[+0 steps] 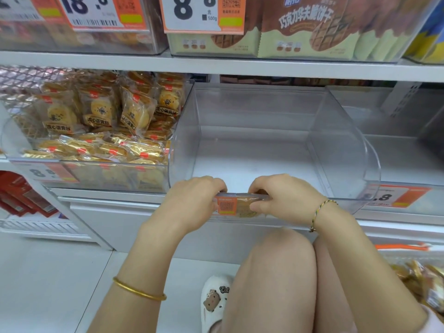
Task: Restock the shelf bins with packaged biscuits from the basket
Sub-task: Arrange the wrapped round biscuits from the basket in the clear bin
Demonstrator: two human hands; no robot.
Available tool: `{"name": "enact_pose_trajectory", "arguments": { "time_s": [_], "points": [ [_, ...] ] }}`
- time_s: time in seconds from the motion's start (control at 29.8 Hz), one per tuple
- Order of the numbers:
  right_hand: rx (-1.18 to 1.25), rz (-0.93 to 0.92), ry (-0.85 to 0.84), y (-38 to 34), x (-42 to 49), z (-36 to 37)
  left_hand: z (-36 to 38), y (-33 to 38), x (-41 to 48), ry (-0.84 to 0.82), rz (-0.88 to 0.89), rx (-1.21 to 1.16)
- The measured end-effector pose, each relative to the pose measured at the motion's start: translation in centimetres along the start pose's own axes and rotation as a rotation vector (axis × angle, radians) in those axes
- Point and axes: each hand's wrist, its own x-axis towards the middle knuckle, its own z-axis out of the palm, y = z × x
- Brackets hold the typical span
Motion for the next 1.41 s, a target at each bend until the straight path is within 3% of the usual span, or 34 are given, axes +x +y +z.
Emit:
{"name": "enact_pose_trajectory", "arguments": {
  "time_s": [0.17, 0.34, 0.5, 1.41],
  "points": [
    [0.270, -0.013, -0.092, -0.1, 0.5, -0.9, -0.9, -0.2, 0.6, -0.142, -0.085, -0.077],
    [0.182, -0.040, -0.108, -0.3, 1.2, -0.8, -1.5, 0.3, 1.0, -0.238, -0.084, 0.025],
    [0.223, -0.023, -0.029, 0.4, 1.1, -0.7, -1.5, 0.5, 1.1, -0.226, -0.078, 0.075],
    [0.249, -0.027, -0.060, -0.3, 1.9, -1.0, -0.9, 0.5, 0.7, -0.126, -0.082, 0.113]
  ]
}}
